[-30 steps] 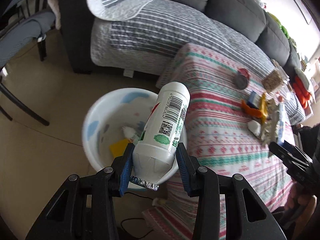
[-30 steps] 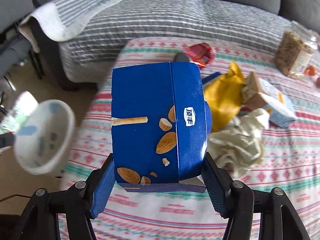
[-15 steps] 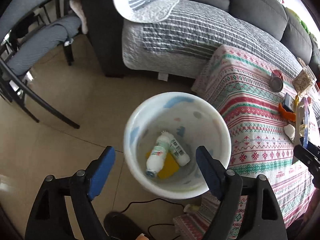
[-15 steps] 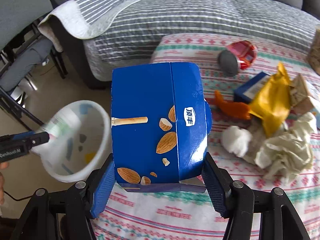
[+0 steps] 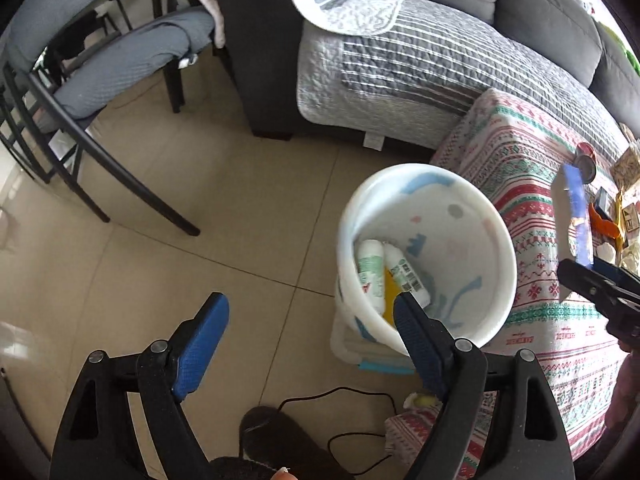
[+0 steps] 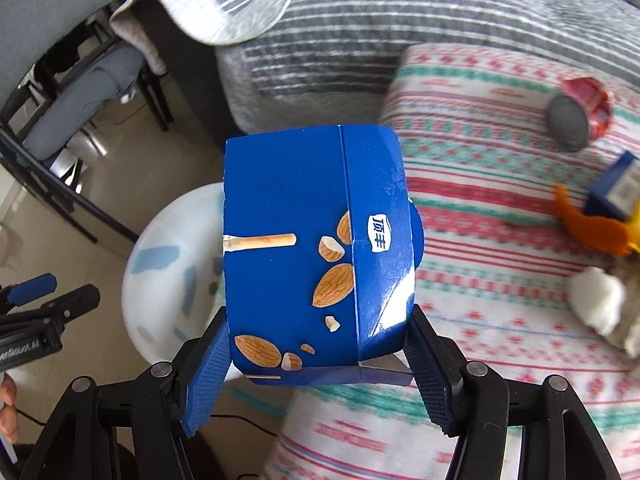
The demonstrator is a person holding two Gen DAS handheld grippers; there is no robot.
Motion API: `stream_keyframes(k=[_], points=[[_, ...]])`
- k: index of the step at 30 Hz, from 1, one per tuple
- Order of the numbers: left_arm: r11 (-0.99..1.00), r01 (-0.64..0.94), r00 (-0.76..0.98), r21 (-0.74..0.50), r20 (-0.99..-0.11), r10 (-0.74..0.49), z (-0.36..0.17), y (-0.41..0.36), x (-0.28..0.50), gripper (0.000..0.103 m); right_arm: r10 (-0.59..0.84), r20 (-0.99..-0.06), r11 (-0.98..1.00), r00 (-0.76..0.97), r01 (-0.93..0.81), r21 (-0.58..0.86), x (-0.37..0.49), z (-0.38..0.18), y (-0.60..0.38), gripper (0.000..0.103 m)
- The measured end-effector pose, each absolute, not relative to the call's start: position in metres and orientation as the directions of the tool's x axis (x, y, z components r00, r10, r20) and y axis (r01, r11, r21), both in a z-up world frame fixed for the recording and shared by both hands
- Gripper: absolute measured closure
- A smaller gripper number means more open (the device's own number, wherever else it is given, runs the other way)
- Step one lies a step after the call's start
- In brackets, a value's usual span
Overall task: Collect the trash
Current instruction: 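Carry the blue almond box over the bin and release it with the right gripper, then grasp the white tissue with the left gripper while the right gripper grasps crumpled paper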
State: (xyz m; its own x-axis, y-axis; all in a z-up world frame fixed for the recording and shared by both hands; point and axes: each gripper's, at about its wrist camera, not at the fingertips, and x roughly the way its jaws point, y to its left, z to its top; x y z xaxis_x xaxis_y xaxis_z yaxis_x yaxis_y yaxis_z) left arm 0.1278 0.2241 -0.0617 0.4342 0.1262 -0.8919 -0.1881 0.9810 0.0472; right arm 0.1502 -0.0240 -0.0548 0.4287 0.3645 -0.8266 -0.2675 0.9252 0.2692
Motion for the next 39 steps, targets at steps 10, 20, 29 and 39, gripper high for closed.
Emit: stream_keyframes(k=[10, 20, 29, 39], points=[[0.975, -0.217, 0.435, 0.043, -0.89, 0.137, -0.061, 0.245, 0.123, 0.016, 0.385, -0.843, 0.912, 0.375, -0.296, 0.285, 0.164, -0.073, 0.023, 0.032], [0.976, -0.214, 0.44, 0.029, -0.889, 0.123, -0.058, 0.243, 0.121, 0.016, 0.444, -0.8, 0.887, 0.403, -0.324, 0.329, 0.162, -0.064, 0.036, 0.019], [0.988, -0.155, 0.461, 0.003, -0.884, 0.075, -0.047, 0.21, 0.124, 0.016, 0.373, -0.807, 0.918, 0.458, -0.312, 0.246, 0.144, -0.039, -0.003, 0.019], [0.999, -0.035, 0.484, -0.003, -0.875, 0.014, -0.031, 0.143, 0.132, 0.016, 0.206, -0.816, 0.976, 0.54, -0.173, 0.131, 0.122, -0.014, -0.11, 0.018]])
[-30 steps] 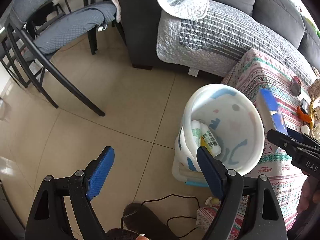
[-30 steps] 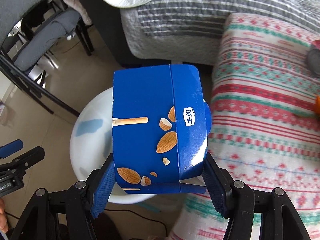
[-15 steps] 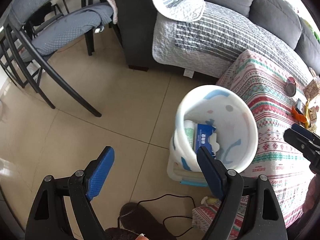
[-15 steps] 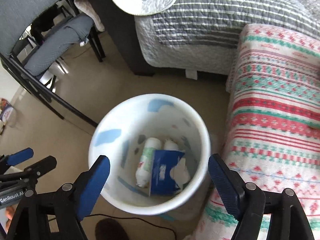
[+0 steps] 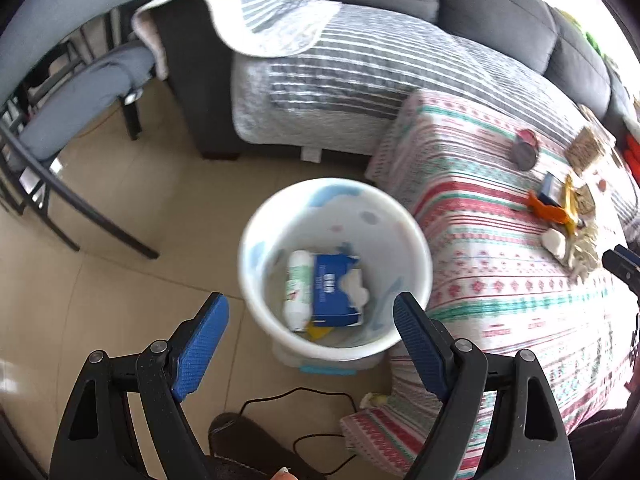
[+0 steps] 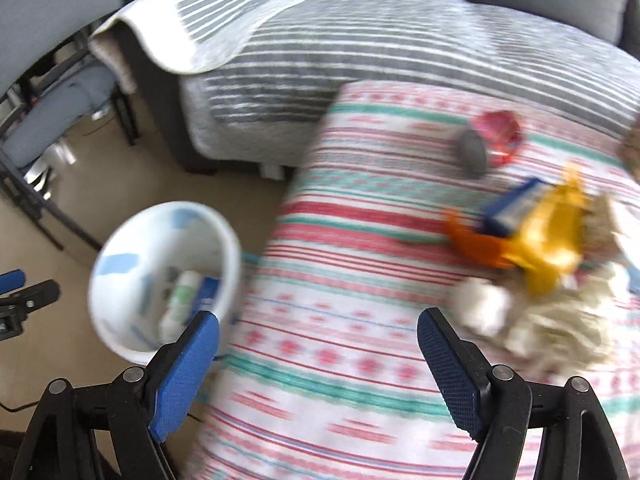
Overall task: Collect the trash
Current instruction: 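Grasp the white tissue with the left gripper while the right gripper grasps crumpled paper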
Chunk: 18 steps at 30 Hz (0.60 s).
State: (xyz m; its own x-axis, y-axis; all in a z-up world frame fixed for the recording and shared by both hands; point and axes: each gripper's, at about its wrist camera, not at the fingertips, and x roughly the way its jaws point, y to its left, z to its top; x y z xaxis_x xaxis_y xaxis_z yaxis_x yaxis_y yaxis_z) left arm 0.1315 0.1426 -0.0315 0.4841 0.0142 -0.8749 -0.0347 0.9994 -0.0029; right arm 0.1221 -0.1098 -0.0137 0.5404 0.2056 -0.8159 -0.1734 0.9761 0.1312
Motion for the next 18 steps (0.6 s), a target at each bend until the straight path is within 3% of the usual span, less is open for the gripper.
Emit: stream_keyframes(k=[18], points=[[0.99, 0.141, 0.448, -0.025, -0.89, -0.087, -0.034, 0.013, 0.169, 0.016, 0.007, -0.858, 0.976, 0.514, 0.183, 0.118, 0.103, -0.019, -0.287, 0.018]])
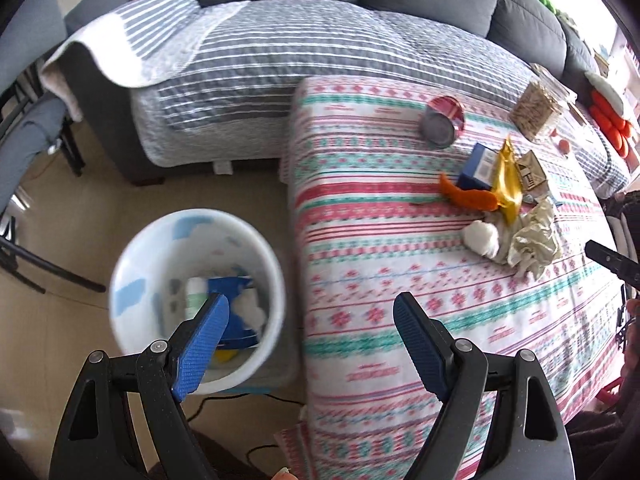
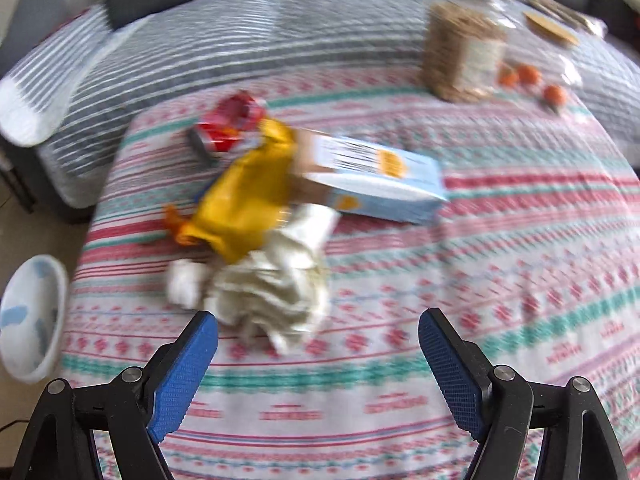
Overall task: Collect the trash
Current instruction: 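Grasp the white tissue with the left gripper while the right gripper grasps crumpled paper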
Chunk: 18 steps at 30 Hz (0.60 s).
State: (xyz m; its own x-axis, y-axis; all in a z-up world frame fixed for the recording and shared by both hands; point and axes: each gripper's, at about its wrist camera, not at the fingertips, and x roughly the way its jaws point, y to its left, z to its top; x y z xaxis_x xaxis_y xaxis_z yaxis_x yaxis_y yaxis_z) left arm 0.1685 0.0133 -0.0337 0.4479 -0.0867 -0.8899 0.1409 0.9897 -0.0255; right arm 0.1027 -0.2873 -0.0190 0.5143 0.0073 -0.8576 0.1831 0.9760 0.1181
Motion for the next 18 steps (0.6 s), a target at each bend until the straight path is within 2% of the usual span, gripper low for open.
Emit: stream_keyframes(k=[11, 15, 18], points=[[0.983, 0.18, 0.409, -0.028, -0.907, -0.101, -0.051, -0.025, 0.2, 0.016, 0.09, -0.888, 0.956, 0.45, 0.211, 0.204, 0.132, -0.048, -0.31, 0.018], [0.982, 0.185, 0.393, -0.046, -0.912, -0.117, -0.057, -0.034, 0.209, 0.016, 0.164, -0.891, 0.952, 0.423, 0.168, 0.255, 0.147, -0.059, -0.295, 0.024], [0.979, 0.191, 0.381, -0.067, -0.915, -0.137, -0.06, -0.04, 0.213, 0.016, 0.172, -0.901, 0.953, 0.399, 0.166, 0.255, 0.157, -0.068, -0.286, 0.036]])
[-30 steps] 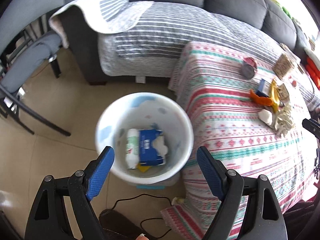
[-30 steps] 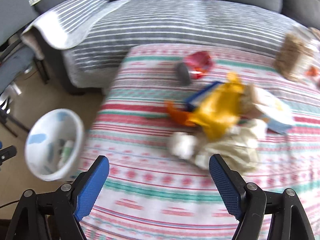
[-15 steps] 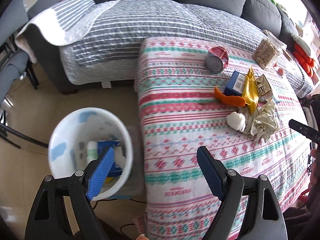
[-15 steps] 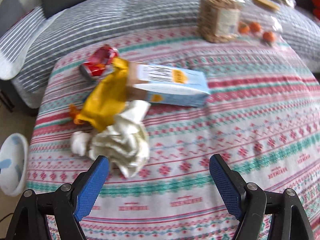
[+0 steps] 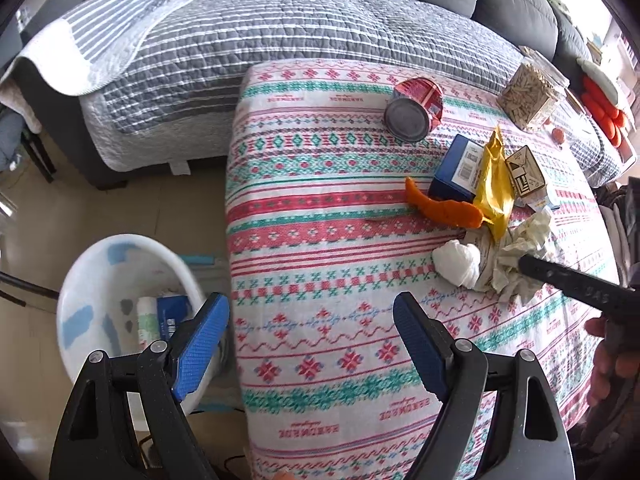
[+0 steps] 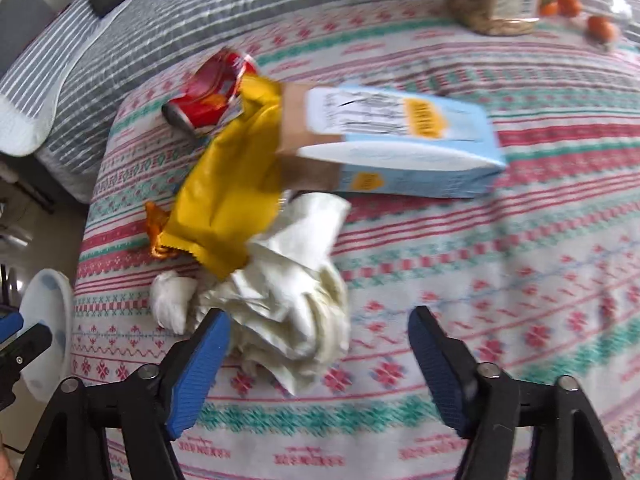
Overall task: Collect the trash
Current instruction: 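Grasp the white tissue with the left gripper while the right gripper grasps crumpled paper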
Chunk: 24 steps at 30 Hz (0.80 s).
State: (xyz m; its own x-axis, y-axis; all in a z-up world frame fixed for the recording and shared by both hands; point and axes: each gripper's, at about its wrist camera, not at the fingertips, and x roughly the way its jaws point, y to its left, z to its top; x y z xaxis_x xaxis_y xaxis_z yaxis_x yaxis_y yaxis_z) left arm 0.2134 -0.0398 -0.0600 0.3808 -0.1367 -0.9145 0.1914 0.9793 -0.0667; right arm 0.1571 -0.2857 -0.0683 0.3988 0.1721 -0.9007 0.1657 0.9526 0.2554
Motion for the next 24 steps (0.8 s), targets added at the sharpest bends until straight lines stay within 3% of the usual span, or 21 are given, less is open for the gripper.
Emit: stream_keyframes(k=[1, 4, 7, 13, 18, 24], points=[[0.978, 0.195, 0.378, -0.072, -0.915, -0.143, -0.061, -0.042, 0.214, 0.016, 0.179, -0.904, 0.95, 0.387, 0.172, 0.261, 0.16, -0.072, -0.285, 0.039], [0.973, 0.212, 0.371, -0.092, -0.913, -0.168, -0.062, -0.051, 0.216, 0.016, 0.224, -0.907, 0.936, 0.356, 0.182, 0.302, 0.164, -0.083, -0.287, 0.062], [0.964, 0.231, 0.361, -0.134, -0.908, -0.213, -0.063, -0.062, 0.217, 0.017, 0.216, -0.905, 0.939, 0.366, 0.176, 0.295, 0.162, -0.076, -0.289, 0.076], [0.931, 0.29, 0.338, -0.22, -0.887, -0.315, -0.064, -0.091, 0.216, 0.019, 0.199, -0.88, 0.94, 0.432, 0.171, 0.296, 0.142, -0.045, -0.298, 0.077], [0.896, 0.36, 0.312, -0.261, -0.871, -0.379, -0.07, -0.12, 0.213, 0.041, 0.158, -0.883, 0.939, 0.442, 0.209, 0.273, 0.126, -0.039, -0.316, 0.076], [0.886, 0.388, 0.302, -0.253, -0.873, -0.382, -0.083, -0.139, 0.217, 0.055, 0.127, -0.89, 0.929, 0.439, 0.263, 0.262, 0.114, -0.04, -0.34, 0.076]])
